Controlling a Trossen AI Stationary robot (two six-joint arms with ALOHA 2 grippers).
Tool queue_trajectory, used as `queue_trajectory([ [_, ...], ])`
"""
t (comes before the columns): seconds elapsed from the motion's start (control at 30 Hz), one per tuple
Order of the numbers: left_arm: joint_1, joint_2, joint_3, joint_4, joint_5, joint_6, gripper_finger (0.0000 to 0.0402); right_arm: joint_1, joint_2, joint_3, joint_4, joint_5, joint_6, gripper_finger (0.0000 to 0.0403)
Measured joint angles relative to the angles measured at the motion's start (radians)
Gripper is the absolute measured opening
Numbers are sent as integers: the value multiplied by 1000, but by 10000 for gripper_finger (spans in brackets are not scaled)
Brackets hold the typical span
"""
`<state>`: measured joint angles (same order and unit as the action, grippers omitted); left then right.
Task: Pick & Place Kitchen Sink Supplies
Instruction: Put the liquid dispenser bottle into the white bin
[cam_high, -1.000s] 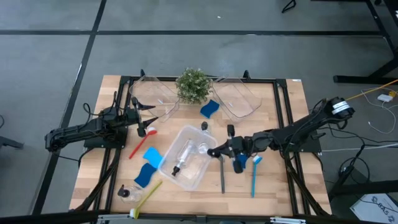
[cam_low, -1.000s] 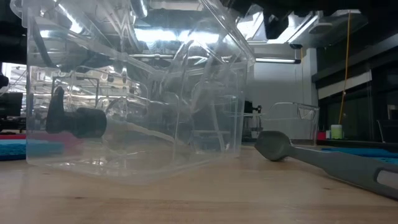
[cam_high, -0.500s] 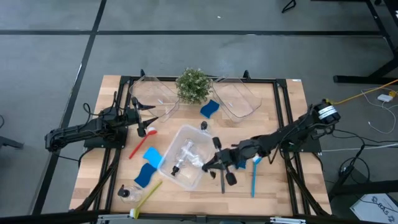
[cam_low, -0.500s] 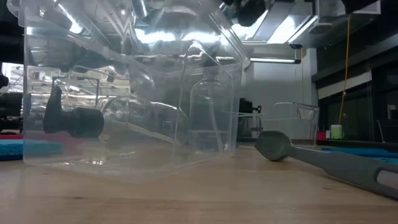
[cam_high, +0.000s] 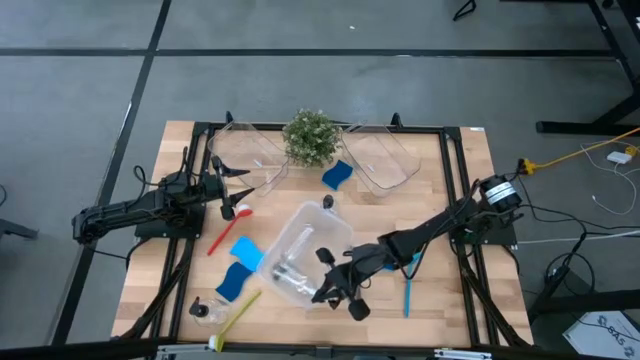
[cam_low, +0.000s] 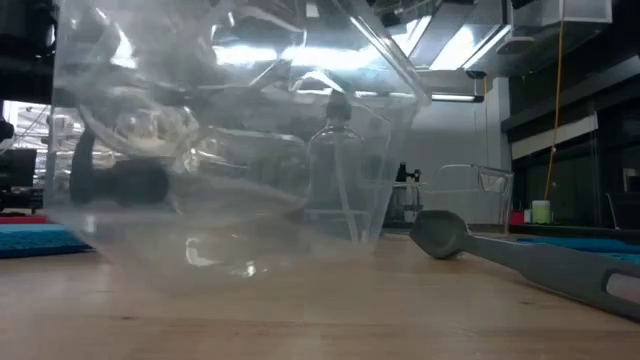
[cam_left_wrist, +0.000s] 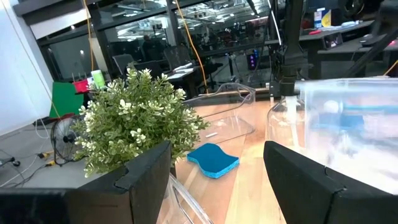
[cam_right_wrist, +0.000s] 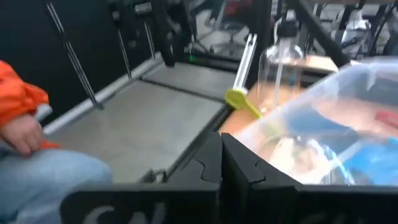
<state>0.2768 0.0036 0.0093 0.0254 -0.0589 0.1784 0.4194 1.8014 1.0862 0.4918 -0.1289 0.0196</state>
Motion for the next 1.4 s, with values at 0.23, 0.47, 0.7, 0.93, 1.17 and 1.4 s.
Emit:
queue_trajectory([
  [0.23,0,0,0,1,0,0,251,-7,-50,62,-128,28,-68,2],
  [0.47,0,0,0,-2,0,0,251,-23,-145,180,-476,86,-146,2],
  [0.7,0,0,0,0,0,0,251,34,-235,190,-663,86,-170,3],
  [0.93,0,1,0,0,0,0,251,149,-292,190,-765,173,-227,3],
  [1.17,0,1,0,0,0,0,251,174,-284,112,-571,190,-315,13],
  [1.4,0,1,0,0,0,0,251,155,-233,100,-462,199,-324,106],
])
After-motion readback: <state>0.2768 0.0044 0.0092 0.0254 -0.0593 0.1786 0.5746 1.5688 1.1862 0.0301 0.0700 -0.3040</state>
